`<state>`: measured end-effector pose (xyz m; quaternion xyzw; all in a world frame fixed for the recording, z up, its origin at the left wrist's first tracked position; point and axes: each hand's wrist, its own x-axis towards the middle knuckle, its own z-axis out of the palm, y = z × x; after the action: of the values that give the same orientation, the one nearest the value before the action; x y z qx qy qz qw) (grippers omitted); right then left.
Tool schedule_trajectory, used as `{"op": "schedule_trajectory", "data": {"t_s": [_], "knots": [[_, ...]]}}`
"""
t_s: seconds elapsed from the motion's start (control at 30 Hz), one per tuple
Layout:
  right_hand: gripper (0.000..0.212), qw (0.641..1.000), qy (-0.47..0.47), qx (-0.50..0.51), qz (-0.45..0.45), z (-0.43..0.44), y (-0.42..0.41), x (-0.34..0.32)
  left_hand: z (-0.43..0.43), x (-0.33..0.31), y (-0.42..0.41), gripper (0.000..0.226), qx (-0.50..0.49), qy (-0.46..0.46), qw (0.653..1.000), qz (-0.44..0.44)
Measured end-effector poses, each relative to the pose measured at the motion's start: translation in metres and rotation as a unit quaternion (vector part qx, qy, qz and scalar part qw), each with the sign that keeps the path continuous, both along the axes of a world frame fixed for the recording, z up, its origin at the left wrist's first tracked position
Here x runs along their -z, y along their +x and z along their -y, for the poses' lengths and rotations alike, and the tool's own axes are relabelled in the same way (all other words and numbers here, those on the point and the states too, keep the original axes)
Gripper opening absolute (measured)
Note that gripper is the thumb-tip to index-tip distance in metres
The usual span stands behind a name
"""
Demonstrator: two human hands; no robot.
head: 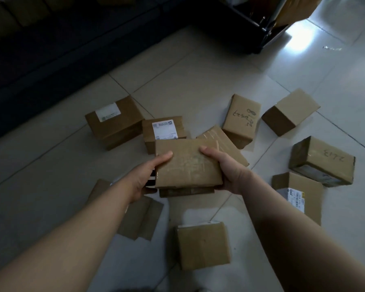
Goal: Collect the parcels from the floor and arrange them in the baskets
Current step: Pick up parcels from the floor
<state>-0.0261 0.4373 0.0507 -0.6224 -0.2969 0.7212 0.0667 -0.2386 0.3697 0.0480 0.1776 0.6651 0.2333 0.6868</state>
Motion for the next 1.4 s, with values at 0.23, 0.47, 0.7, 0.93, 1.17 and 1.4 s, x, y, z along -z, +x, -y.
{"op": "schedule_trajectory", "data": {"t_s": [0.23, 0.47, 0.7, 0.93, 1.17, 1.4], "knots": [[0.069, 1.0, 0.001, -0.025, -0.007, -0.006, -0.045, -0.16, 0.014, -0.163, -0.035, 0.075, -0.061, -0.003, 0.998, 0.002], [0.079, 0.994, 0.041, -0.099, -0.01, 0.003, -0.101, -0.363, 0.044, -0.378, -0.078, 0.067, -0.135, 0.017, 0.99, -0.031], [0.058, 0.97, 0.1, -0.213, -0.054, 0.038, -0.165, -0.566, 0.118, -0.584, -0.115, 0.079, -0.258, 0.065, 0.96, -0.082], [0.068, 0.917, 0.185, -0.343, -0.086, 0.118, -0.252, -0.696, 0.243, -0.712, -0.146, 0.064, -0.405, 0.107, 0.901, -0.115], [0.051, 0.848, 0.181, -0.471, -0.159, 0.247, -0.344, -0.769, 0.393, -0.776, -0.18, 0.059, -0.553, 0.136, 0.806, -0.16], [0.059, 0.789, 0.182, -0.555, -0.188, 0.4, -0.451, -0.805, 0.548, -0.807, -0.248, 0.081, -0.634, 0.16, 0.729, -0.203]]}}
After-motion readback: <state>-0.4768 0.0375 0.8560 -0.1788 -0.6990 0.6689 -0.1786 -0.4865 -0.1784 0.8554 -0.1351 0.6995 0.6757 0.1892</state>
